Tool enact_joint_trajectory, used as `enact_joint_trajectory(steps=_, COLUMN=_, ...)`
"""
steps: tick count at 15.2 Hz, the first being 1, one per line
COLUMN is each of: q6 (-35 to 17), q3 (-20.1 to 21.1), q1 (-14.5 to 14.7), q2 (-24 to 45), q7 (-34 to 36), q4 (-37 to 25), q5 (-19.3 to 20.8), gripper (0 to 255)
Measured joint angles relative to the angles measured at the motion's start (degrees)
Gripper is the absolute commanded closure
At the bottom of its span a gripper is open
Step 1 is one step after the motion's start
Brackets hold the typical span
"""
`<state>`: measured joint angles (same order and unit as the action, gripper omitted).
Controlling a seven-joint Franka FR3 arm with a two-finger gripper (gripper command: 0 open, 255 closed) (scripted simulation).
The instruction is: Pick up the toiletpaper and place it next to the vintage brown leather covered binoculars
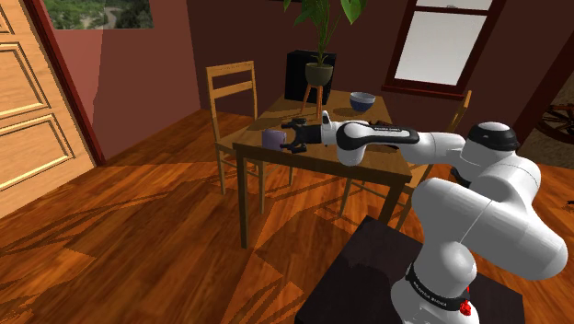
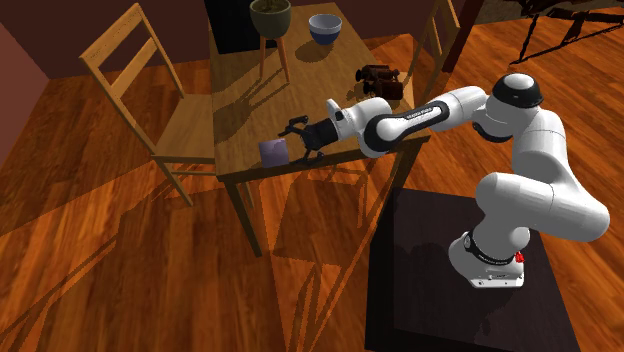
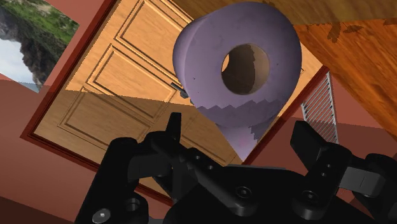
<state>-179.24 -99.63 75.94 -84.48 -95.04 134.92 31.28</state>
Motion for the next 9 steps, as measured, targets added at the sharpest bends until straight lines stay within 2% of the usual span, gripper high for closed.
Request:
enact_joint_trajectory(steps=2, q6=-0.01, q3=-0.01, q1=0.03, q2=0.0, q7=0.0, q4=-0.02, q5=0.0, gripper=0)
enact_joint_trajectory(steps=3, q6=-0.01, q3=-0.01, q1=0.03, q2=0.0, q7=0.0, q4=-0.02, q5=0.0, gripper=255)
enact_joint_trajectory(steps=9, q6=-0.03, q3=0.24, q1=0.07, q2=-0.02, q7=0.0, q4=0.05, q5=0.05, gripper=255)
